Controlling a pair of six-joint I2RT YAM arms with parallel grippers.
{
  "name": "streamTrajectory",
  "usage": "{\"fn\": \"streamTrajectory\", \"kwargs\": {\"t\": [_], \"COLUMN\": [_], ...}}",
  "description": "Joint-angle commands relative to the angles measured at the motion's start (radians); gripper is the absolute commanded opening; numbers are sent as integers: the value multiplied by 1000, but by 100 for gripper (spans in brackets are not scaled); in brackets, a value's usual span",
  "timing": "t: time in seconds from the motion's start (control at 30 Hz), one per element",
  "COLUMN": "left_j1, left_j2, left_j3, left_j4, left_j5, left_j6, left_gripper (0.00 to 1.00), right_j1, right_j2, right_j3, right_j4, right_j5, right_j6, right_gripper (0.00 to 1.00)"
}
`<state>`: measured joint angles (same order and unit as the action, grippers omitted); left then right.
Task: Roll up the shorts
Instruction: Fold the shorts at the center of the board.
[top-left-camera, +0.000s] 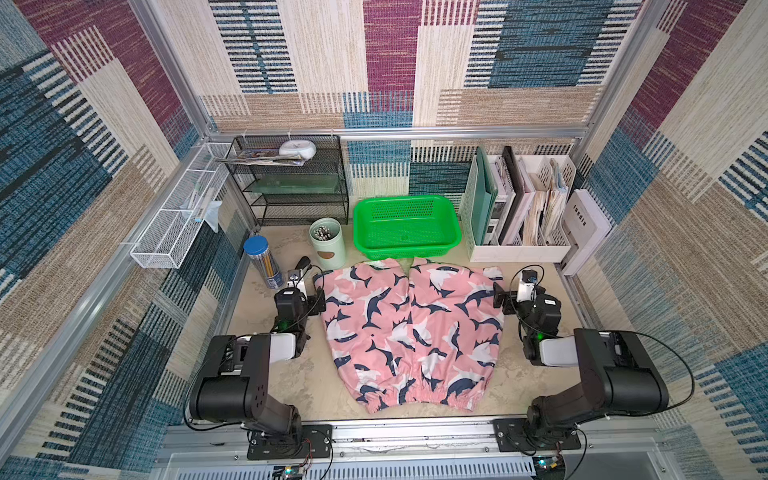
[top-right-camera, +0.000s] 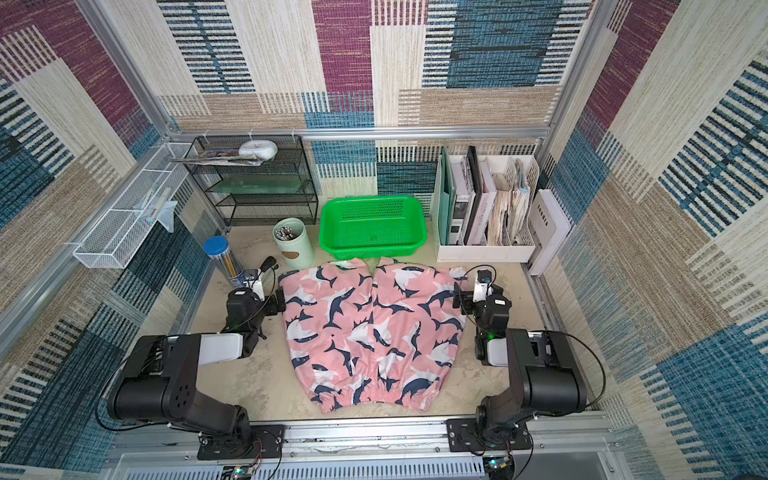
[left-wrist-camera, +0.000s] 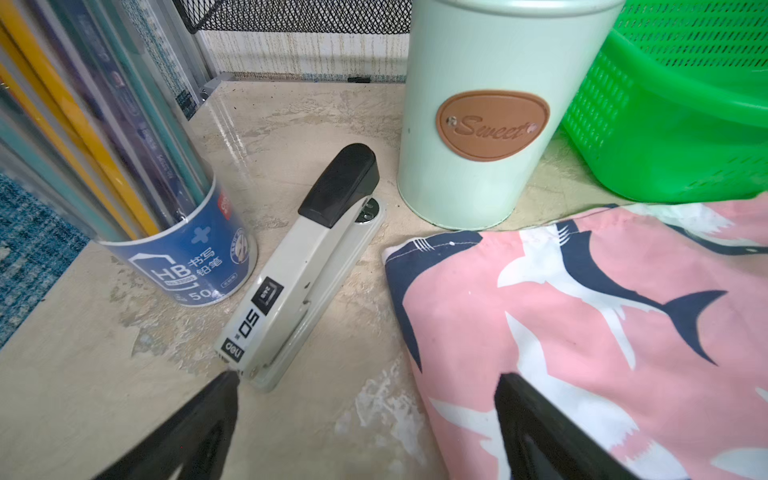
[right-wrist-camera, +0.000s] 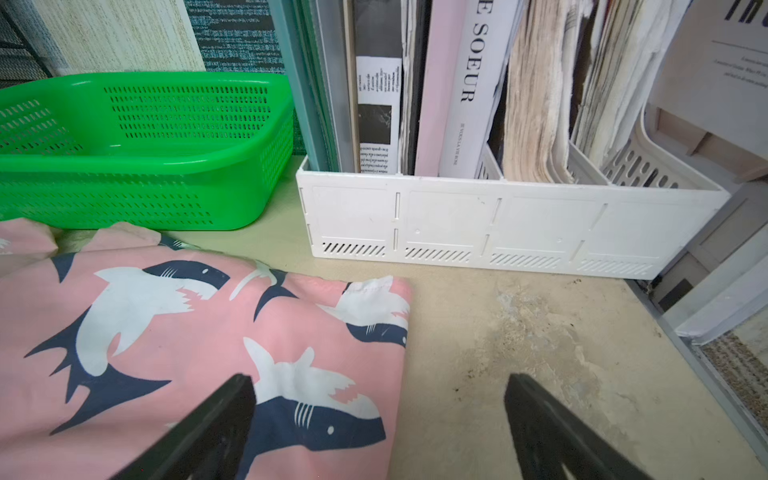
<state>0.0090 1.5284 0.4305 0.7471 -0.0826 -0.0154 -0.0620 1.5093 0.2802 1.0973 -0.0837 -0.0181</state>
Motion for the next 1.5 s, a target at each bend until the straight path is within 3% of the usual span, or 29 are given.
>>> {"fn": "streamTrajectory", "kwargs": {"t": [0.0,0.77,0.83,0.97,1.1,1.23,1.47], "left_j1": [0,4,6,14,6,-24,-235], "left_j2": [-3,-1,-5,-15,-109,-207,-324], "left_j3": [2,5,14,27,159,201,372], "left_j4": [22,18,5,-28,-331,-407,-630], "left_j5": [4,15,53,59,24,47,1], "left_j6": [6,5,18,12,9,-40,43], "left_gripper": [100,99,88,79,77,81,89], "right_j1": [0,-1,-1,-1,-1,-2,-1], "right_j2": [1,0,-1,-9,-83,-129,-90], "right_j3": [6,7,5,9,139,237,495], "right_j4": [31,30,33,22,-244,-436,-868], "right_j5": [-3,-7,-6,7,22,28,19], "right_j6": [0,1,1,7,13,49,109], "right_gripper": [99,99,99,99,99,99,99]}}
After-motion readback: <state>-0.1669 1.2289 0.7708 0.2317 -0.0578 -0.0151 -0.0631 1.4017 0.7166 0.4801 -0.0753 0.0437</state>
